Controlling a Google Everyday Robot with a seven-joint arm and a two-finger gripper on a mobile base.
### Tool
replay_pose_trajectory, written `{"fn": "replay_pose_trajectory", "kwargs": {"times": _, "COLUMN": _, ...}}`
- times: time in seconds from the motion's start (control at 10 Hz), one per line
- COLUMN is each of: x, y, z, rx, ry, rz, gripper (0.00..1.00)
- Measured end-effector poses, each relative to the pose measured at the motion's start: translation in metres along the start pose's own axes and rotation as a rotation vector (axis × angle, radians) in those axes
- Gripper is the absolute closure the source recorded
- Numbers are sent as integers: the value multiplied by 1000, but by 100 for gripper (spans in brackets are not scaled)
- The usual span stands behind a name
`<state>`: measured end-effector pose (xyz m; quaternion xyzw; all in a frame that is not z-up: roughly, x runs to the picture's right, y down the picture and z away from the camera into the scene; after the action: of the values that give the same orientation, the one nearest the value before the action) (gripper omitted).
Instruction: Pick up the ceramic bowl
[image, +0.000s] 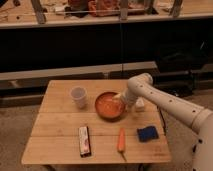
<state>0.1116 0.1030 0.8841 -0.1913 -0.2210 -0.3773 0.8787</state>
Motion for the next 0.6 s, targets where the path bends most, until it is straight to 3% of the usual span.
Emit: {"fn": "replay_pose_trajectory", "kwargs": {"times": 0.6, "x": 1, "y": 0, "z": 6, "rx": -3, "ry": -17, "rz": -2, "gripper": 20}}
